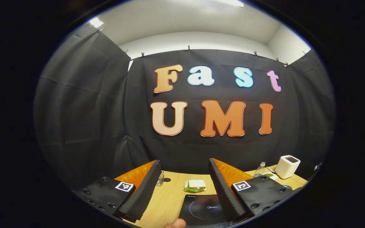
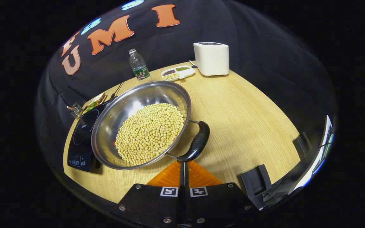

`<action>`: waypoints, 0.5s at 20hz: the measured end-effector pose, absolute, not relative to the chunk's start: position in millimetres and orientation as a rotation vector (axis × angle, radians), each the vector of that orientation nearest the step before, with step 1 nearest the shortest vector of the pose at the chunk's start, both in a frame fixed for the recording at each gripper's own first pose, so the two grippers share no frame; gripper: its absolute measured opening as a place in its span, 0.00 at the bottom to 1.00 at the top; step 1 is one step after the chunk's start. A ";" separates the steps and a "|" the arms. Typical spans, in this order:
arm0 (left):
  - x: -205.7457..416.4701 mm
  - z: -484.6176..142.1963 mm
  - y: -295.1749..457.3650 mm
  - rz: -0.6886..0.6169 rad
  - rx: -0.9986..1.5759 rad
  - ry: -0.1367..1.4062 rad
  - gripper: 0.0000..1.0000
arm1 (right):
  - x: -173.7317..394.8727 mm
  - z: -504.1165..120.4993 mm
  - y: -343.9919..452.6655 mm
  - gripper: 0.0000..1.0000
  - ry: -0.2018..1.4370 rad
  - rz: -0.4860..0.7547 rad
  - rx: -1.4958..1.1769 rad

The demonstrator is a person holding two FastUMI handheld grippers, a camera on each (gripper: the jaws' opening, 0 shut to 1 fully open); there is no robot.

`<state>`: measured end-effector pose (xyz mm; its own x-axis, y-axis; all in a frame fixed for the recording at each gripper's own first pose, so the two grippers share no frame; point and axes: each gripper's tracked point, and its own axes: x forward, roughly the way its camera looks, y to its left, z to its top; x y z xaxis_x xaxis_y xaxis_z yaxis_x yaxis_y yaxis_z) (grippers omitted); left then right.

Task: First push the handle of the pot to place it horizontally, then grasp the pot with both hands and set it on the induction cooktop.

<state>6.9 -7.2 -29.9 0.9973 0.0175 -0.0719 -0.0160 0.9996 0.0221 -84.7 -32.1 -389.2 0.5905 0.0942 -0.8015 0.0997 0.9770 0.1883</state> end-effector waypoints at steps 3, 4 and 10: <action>7.7 -32.1 -4.9 0.019 0.018 0.075 0.98 | -79.8 -389.3 -35.3 0.00 0.946 -0.015 0.240; 8.3 -32.1 -2.3 0.021 0.018 0.075 0.99 | -78.7 -390.1 -36.6 0.00 0.945 -0.020 0.241; 12.1 -30.0 3.3 0.039 0.019 0.061 0.99 | -69.1 -392.4 -44.3 0.00 0.940 -0.049 0.250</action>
